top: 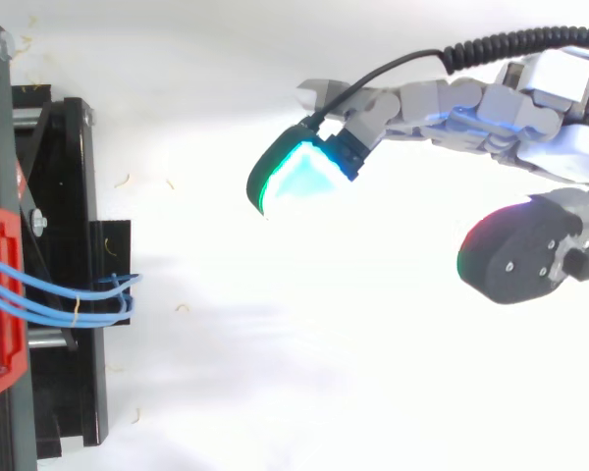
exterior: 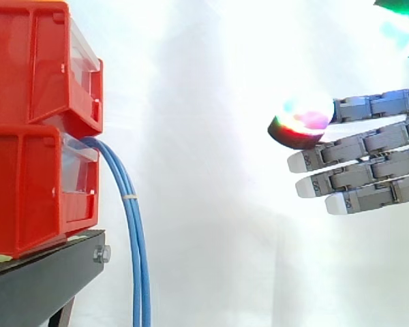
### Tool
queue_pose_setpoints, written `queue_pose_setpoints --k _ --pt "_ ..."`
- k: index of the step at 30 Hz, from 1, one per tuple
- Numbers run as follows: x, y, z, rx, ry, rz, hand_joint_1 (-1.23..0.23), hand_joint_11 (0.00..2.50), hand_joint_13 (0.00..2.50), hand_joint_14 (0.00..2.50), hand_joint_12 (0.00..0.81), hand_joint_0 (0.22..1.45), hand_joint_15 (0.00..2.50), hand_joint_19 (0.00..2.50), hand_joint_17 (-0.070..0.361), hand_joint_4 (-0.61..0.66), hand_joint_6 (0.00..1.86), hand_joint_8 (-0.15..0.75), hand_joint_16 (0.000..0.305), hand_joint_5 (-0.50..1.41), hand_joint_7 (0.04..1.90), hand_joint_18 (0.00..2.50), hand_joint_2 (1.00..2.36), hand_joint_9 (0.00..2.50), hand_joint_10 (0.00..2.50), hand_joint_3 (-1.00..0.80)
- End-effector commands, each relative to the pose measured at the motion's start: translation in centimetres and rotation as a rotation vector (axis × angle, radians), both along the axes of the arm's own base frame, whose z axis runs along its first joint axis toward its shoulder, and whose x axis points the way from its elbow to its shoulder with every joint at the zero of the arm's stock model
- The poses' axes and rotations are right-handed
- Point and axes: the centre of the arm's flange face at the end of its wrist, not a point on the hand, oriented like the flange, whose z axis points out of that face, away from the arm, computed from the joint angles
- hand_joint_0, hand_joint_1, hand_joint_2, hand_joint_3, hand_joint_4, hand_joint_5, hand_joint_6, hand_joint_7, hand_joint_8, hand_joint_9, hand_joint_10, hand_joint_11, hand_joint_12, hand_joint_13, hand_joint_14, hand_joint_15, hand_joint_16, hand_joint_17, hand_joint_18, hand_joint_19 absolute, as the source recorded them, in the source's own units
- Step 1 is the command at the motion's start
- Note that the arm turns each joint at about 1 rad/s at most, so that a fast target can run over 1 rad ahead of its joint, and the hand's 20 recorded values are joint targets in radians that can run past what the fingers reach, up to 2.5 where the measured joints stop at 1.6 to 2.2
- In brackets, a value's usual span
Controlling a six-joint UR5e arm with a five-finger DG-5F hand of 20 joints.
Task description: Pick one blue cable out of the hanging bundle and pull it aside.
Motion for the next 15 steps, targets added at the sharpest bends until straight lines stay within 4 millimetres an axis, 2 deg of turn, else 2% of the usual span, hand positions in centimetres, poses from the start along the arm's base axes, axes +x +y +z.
queue_pose_setpoints --k 1,2,3,4,5,15 --pt "0.1 0.2 0.0 -0.025 0.004 0.000 -0.44 0.00 0.02 0.00 0.398 0.42 0.10 0.24 0.160 0.15 0.50 0.245 0.071 -0.28 0.73 0.00 1.00 0.07 0.00 -0.50" --pt "0.5 0.4 -1.2 -0.026 0.014 0.005 -0.44 0.00 0.02 0.00 0.398 0.42 0.10 0.24 0.160 0.15 0.50 0.245 0.071 -0.28 0.73 0.00 1.00 0.07 0.00 -0.50" --pt "0.6 0.6 -1.4 -0.025 0.009 0.007 -0.44 0.00 0.02 0.00 0.398 0.42 0.10 0.24 0.160 0.16 0.50 0.246 0.071 -0.27 0.73 0.00 1.00 0.07 0.00 -0.50" --pt "0.9 0.6 -2.3 -0.025 0.009 0.005 -0.44 0.00 0.02 0.00 0.398 0.42 0.10 0.24 0.161 0.16 0.50 0.248 0.071 -0.27 0.73 0.00 1.00 0.08 0.00 -0.50" --pt "0.9 0.6 -2.3 -0.025 0.009 0.005 -0.44 0.00 0.02 0.00 0.398 0.42 0.10 0.24 0.161 0.16 0.50 0.249 0.071 -0.27 0.73 0.00 1.00 0.08 0.00 -0.50" --pt "2.7 1.4 -6.9 -0.011 -0.014 0.004 -0.45 0.00 0.08 0.00 0.404 0.42 0.08 0.22 0.161 0.18 0.50 0.259 0.071 -0.26 0.72 0.07 1.00 0.15 0.00 -0.50"
